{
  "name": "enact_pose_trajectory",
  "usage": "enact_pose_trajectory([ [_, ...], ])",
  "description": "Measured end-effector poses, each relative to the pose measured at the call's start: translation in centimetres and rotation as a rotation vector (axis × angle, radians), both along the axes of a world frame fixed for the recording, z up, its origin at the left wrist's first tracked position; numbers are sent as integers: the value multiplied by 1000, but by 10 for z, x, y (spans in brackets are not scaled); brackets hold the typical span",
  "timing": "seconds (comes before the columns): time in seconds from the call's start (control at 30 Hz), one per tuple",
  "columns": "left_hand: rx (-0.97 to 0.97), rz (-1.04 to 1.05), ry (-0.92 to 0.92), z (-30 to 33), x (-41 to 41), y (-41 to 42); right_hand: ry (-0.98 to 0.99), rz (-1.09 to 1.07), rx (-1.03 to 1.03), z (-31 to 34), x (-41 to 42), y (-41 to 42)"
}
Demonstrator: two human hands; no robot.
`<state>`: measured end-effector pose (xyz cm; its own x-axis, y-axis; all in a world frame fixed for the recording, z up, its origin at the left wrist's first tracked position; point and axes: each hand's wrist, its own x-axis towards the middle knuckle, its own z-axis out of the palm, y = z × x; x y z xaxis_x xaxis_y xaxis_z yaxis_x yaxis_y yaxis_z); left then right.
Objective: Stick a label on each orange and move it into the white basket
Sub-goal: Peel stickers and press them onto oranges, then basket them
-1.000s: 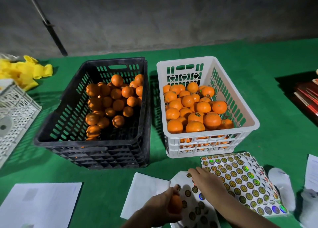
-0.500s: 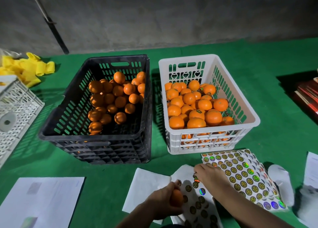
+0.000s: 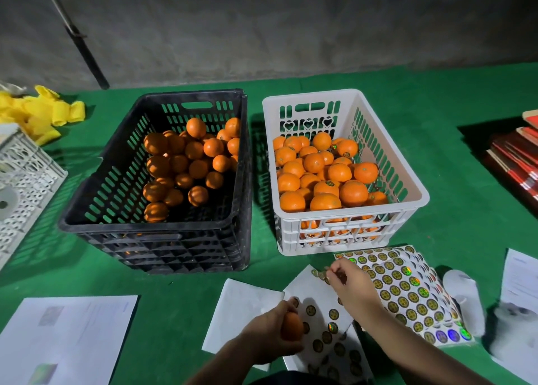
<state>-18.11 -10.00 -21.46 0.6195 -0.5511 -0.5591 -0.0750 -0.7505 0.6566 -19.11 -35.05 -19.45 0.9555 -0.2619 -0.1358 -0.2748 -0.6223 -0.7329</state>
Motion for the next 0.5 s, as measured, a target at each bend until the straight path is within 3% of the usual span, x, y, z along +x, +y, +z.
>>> enact_pose_trajectory([
  [0.2, -48, 45, -24, 2, -1, -3, 31, -105, 227, 7, -3, -6],
  [0.33, -262, 213, -48, 13, -3, -4, -11, -90, 362, 14, -5, -2],
  [0.5, -483, 368, -32, 61, 10, -8, -18, -119, 681, 36, -8, 8],
])
